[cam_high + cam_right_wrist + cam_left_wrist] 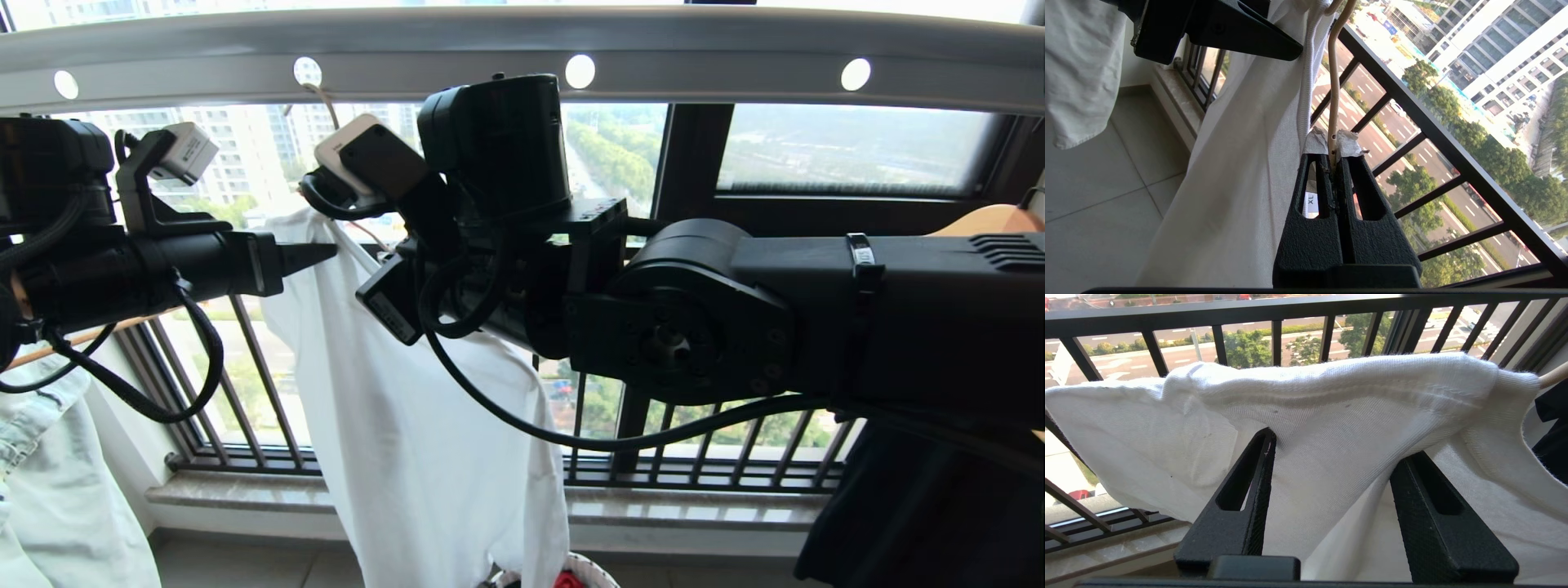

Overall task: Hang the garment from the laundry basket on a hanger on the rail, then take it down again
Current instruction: Take the clothes off the clothes rack

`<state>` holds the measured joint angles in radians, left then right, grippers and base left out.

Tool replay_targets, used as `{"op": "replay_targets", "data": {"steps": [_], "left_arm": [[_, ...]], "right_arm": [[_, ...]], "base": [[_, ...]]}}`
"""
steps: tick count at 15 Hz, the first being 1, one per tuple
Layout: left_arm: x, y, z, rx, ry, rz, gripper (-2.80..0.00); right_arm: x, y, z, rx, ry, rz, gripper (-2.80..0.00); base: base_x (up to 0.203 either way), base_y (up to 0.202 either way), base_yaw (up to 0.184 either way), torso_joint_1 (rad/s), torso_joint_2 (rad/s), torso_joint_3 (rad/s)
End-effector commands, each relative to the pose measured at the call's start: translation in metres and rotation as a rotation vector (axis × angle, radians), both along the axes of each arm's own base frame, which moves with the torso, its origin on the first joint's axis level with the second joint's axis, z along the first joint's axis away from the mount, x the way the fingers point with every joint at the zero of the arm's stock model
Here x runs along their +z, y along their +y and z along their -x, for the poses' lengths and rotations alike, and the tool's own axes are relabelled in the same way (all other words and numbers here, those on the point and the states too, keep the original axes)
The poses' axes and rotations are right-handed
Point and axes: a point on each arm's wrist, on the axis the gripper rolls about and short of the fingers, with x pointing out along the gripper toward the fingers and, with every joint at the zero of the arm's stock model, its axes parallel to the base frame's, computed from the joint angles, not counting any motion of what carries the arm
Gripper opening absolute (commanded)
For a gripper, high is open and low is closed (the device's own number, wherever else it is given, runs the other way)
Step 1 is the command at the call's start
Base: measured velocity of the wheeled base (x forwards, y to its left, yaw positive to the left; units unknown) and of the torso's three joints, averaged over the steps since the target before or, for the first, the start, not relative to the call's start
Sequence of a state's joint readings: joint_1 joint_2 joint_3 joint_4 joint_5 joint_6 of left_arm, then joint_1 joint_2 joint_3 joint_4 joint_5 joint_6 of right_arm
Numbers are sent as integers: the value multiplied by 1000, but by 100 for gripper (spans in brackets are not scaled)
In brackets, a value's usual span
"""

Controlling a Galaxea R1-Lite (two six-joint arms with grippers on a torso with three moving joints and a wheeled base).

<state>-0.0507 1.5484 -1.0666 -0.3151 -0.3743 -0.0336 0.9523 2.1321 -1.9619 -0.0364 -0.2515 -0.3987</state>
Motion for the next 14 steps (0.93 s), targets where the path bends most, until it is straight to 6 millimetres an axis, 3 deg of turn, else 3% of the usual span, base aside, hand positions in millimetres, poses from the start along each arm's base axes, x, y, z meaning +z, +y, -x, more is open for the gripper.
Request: {"op": "replay_targets", "data": {"steps": [1,6,10,14], "left_arm": [[-2,-1,-2,-7,5,0,-280],[5,-1,-1,3,-54,15,-280],[15,4,-1,124,-120,83,-280],[22,15,10,173,-129,128,-280]], "right_arm": [[0,-1,0,-2,-2,1,-280],[0,-1,0,-4,-1,5,-280],[-1,-1,0,-4,6,15,-280],[-1,-1,-1,-7,7,16,-280]], "base": [[0,0,0,0,0,0],[0,0,0,0,0,0],[0,0,0,0,0,0],[0,0,0,0,0,0]]}}
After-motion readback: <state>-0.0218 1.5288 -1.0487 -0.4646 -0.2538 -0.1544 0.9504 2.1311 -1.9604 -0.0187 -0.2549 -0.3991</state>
